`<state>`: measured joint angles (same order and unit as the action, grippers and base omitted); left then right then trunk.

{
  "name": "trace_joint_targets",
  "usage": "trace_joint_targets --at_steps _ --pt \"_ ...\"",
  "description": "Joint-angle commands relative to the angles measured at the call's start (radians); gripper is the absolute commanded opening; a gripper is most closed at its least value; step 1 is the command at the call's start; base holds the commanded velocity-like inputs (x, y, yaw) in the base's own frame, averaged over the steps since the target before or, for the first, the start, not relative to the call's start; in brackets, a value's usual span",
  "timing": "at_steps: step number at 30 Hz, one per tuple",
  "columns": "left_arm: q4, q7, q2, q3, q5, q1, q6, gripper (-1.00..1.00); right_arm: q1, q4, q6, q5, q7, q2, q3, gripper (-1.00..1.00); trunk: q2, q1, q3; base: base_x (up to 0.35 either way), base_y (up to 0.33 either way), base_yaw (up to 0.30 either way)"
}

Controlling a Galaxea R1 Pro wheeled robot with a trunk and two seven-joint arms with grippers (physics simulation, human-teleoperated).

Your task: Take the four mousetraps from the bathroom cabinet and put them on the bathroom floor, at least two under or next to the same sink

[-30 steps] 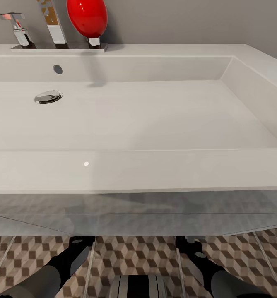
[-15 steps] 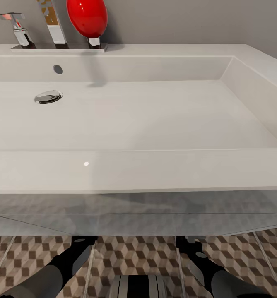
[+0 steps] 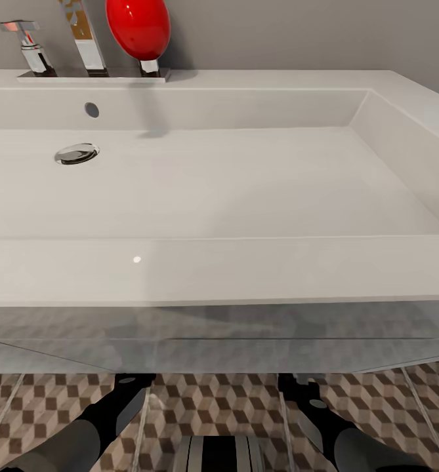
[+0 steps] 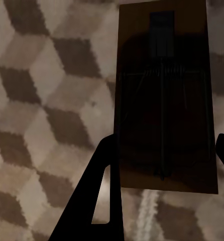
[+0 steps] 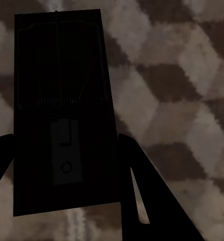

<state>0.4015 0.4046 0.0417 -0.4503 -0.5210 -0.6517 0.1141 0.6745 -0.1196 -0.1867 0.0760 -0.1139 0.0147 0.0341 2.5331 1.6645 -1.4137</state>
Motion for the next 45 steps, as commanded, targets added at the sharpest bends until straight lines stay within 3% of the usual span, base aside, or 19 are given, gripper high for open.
trace_joint_targets --at_steps 1,9,20,30,45 --pt "0.003 0.008 0.001 -0.008 -0.005 0.000 0.004 -1.00 0.001 0.000 -0.005 0.011 -0.003 0.000 0.004 -1.00 0.000 0.000 -0.001 0.000 0.000 0.000" --pt "0.003 0.008 0.001 -0.006 -0.005 0.000 -0.042 -1.00 -0.001 -0.018 -0.020 0.007 -0.003 0.007 0.006 -1.00 0.000 0.000 -0.001 0.000 0.000 0.000" --pt "0.003 0.008 0.000 -0.005 -0.005 0.000 -0.047 -1.00 -0.001 -0.027 -0.026 0.003 -0.003 0.008 0.009 -1.00 0.000 0.000 -0.001 0.000 0.000 0.000" --pt "0.003 0.008 0.000 -0.005 -0.005 0.000 -0.047 -1.00 -0.001 -0.028 -0.026 0.002 -0.003 0.008 0.009 -1.00 0.003 0.004 -0.039 0.000 0.000 0.000" --pt "0.003 0.008 0.000 -0.005 -0.005 0.000 -0.047 -1.00 -0.001 -0.028 -0.059 0.004 -0.003 0.008 0.009 -1.00 0.003 0.004 -0.039 0.000 0.000 0.000"
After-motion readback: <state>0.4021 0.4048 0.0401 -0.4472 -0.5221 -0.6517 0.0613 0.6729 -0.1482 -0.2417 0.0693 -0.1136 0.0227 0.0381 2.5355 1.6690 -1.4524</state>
